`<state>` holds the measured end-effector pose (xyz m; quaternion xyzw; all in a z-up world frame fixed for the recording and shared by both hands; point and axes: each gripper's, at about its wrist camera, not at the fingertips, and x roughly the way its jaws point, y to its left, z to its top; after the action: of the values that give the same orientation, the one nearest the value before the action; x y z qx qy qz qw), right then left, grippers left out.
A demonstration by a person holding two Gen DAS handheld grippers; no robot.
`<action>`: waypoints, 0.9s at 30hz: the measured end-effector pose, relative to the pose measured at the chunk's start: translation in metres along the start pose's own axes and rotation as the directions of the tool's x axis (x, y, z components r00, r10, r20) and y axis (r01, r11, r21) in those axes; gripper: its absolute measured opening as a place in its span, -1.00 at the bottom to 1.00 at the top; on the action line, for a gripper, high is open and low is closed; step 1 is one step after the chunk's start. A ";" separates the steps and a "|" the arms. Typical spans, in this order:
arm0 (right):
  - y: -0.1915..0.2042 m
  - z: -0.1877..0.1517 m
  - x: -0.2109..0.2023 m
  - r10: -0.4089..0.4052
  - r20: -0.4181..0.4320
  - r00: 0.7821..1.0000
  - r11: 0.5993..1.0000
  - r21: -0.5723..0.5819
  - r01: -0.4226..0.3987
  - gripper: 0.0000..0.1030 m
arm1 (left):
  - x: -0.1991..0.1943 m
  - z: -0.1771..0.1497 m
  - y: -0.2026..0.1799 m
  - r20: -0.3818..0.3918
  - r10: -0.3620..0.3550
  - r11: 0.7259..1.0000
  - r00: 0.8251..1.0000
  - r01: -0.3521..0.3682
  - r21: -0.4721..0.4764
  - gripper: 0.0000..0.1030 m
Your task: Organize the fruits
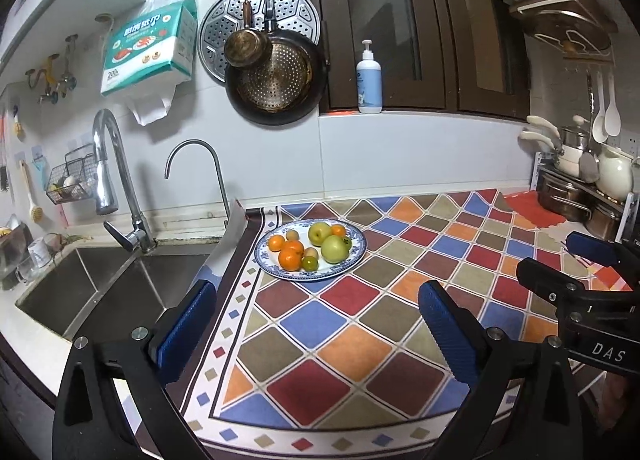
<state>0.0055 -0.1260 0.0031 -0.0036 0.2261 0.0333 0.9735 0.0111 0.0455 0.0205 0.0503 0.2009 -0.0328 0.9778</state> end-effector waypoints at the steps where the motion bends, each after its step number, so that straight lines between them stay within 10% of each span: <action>1: 0.000 -0.002 -0.004 0.001 0.003 1.000 1.000 -0.002 -0.001 0.64 | -0.004 -0.001 -0.001 0.002 0.001 1.000 1.000 -0.001 0.000 0.99; 27: 0.006 -0.016 -0.049 0.002 0.041 0.999 1.000 -0.007 -0.001 0.67 | -0.047 -0.011 0.000 0.026 0.011 1.000 1.000 -0.011 0.000 1.00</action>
<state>-0.0462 -0.1238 0.0107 -0.0063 0.2062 0.0349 0.9779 -0.0365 0.0484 0.0295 0.0511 0.1877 -0.0281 0.9805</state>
